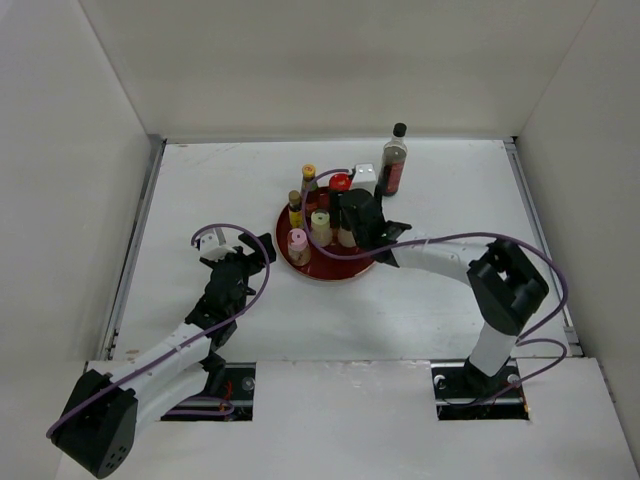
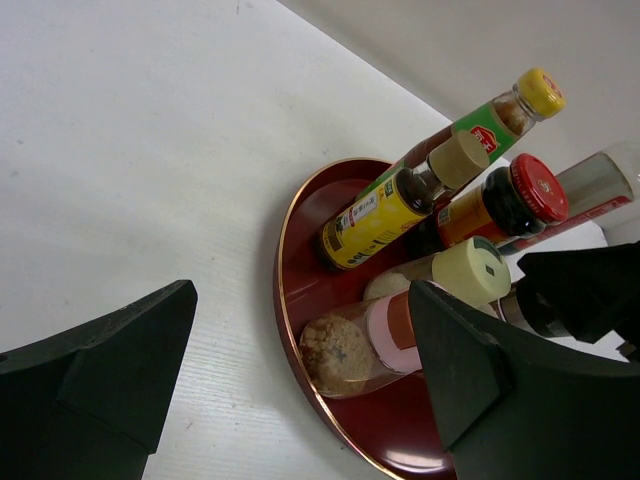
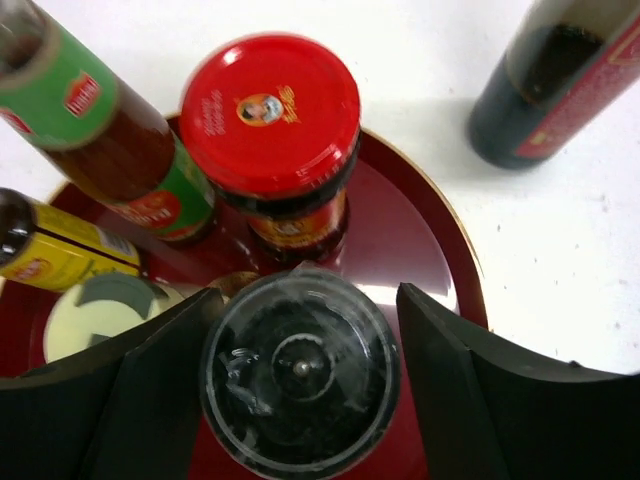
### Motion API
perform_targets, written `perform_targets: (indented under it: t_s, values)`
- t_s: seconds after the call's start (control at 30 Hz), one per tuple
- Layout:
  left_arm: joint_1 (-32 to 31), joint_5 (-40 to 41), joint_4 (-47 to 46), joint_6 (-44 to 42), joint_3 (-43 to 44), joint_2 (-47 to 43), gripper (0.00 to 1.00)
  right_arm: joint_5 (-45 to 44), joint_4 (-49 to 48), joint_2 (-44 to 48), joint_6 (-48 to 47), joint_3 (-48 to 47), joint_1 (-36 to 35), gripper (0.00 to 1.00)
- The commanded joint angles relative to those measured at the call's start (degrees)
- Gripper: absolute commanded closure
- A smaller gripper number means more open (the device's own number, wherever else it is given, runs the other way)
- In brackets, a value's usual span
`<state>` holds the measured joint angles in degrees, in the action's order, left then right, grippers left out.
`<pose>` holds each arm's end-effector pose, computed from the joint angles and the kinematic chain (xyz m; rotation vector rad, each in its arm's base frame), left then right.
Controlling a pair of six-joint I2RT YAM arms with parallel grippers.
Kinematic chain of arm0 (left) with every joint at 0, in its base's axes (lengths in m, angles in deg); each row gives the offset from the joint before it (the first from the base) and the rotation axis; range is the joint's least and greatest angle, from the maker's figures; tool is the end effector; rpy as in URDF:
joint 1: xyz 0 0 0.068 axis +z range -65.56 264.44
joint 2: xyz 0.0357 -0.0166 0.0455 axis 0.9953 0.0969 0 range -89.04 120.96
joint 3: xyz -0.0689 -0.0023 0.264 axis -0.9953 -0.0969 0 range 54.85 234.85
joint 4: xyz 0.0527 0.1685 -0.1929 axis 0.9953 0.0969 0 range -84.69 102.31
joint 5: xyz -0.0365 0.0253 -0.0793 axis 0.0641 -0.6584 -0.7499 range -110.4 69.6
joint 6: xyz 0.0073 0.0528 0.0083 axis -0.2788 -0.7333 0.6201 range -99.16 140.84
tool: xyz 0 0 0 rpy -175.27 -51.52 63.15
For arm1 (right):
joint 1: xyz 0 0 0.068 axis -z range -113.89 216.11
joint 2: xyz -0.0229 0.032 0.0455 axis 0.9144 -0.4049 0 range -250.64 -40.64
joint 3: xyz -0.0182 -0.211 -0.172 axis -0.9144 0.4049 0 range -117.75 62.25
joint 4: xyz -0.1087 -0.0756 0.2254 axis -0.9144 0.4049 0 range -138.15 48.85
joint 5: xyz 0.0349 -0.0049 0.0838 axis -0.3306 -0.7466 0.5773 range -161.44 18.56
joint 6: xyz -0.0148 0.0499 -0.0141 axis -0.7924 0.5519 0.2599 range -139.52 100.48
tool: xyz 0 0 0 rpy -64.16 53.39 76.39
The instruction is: Organize the condiment bottles
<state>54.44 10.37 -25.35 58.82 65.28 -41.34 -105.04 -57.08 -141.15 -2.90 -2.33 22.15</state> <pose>0.1629 -0.0730 0.1961 -0.5152 1.6085 -0.4427 0.2973 0.2593 0.2309 -0.1092 1.9567 0.0932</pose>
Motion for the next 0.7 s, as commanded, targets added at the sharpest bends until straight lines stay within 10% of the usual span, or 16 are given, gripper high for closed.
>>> perform_targets:
  t_s: [0.0, 0.13, 0.33, 0.57, 0.67]
  values:
    - [0.43, -0.53, -2.30, 0.61, -0.33, 0.02, 0.13, -0.06, -4.88, 0.67, 0.43, -3.19, -0.37, 0.19]
    - [0.34, -0.53, -2.48, 0.61, -0.33, 0.11, 0.13, -0.32, -2.50, 3.37, 1.57, -1.70, -0.64, 0.01]
    - [0.34, -0.71, -2.74, 0.61, -0.15, 0.55, 0.13, 0.29, -1.45, 15.59, 1.22, 2.96, 0.67, 0.00]
    - [0.25, -0.71, -2.83, 0.61, -0.07, 1.17, 0.13, 6.79, 0.84, 17.73, -1.50, -3.69, 13.05, 0.39]
    - [0.42, -0.35, -2.83, 0.61, -0.24, 1.08, 0.13, 8.02, 4.79, 13.60, -4.05, -11.34, 17.63, 0.36]
